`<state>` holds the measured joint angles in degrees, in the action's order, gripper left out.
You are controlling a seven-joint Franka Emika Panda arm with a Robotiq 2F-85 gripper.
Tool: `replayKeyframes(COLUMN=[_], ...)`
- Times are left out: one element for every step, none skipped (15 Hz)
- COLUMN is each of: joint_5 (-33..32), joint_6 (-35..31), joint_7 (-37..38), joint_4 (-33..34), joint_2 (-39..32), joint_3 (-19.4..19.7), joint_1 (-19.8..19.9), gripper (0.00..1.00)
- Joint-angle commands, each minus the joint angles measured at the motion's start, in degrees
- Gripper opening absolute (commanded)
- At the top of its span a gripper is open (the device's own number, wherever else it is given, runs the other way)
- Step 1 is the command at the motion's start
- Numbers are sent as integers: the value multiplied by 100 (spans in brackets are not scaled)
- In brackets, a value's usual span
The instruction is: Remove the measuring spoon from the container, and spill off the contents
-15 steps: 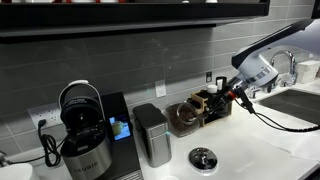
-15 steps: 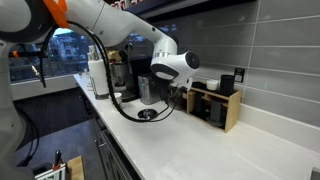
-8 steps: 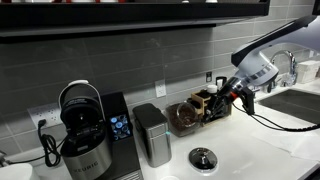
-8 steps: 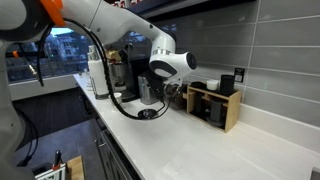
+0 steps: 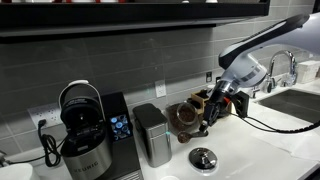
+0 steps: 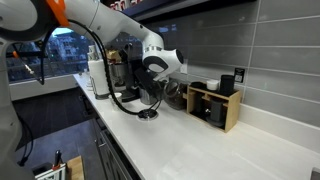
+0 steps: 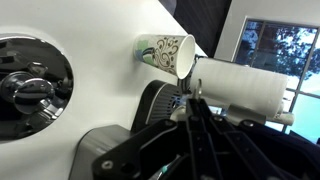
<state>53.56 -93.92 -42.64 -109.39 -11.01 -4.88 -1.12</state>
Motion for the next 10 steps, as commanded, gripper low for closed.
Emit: replayKeyframes(joint_5=[-222,-233,-241,-255,-283,-310,-341,-404,-444,-477], joint_6=[137,124,69,11,-50,-99,-148,-236,-306,-411], joint_7=[-131,-137,-124,-97,-78,-56,-51,-1,29,49], joint_4=[65,61,33,-4,-53,-98,-166,-226,-267,-318], joint_2=[2,-7,-5,-1,13,25,48,70,78,85], joint_3=[-31,-26,2,41,100,163,252,339,418,498], joint_1=[-107,-109,-91,-60,-12,34,102,154,212,277], gripper=[1,1,1,1,1,1,1,1,1,1])
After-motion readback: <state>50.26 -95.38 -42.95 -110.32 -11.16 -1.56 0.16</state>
